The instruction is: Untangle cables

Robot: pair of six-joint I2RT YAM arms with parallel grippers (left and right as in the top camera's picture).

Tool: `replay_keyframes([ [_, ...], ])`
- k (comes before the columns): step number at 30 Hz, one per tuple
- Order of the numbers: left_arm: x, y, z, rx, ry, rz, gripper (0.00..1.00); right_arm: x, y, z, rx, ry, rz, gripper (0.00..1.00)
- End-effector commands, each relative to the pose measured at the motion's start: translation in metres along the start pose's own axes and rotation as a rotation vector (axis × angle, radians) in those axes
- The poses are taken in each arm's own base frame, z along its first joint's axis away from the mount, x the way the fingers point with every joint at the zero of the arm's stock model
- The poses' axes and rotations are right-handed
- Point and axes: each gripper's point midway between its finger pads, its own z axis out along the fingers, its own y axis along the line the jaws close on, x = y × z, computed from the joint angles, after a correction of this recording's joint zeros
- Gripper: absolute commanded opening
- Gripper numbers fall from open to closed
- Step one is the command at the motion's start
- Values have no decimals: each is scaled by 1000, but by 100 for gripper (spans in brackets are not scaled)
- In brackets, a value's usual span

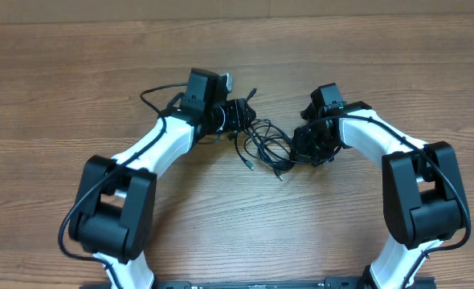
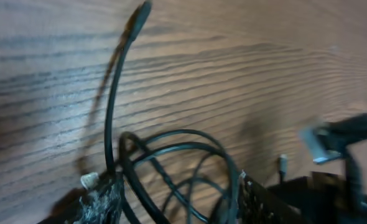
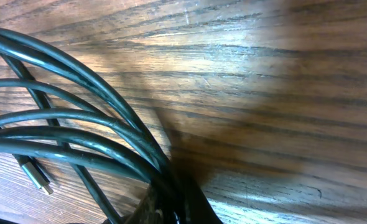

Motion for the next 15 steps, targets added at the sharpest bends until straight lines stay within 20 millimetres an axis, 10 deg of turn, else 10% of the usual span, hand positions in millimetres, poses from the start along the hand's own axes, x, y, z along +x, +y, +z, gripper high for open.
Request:
replay_keyframes([
  [1,10,12,12,-16,39,-36,59,11,-20,18,66,44,9,4],
  [15,1,34,12,-129,-15,-32,59,11,-20,18,66,44,9,5],
])
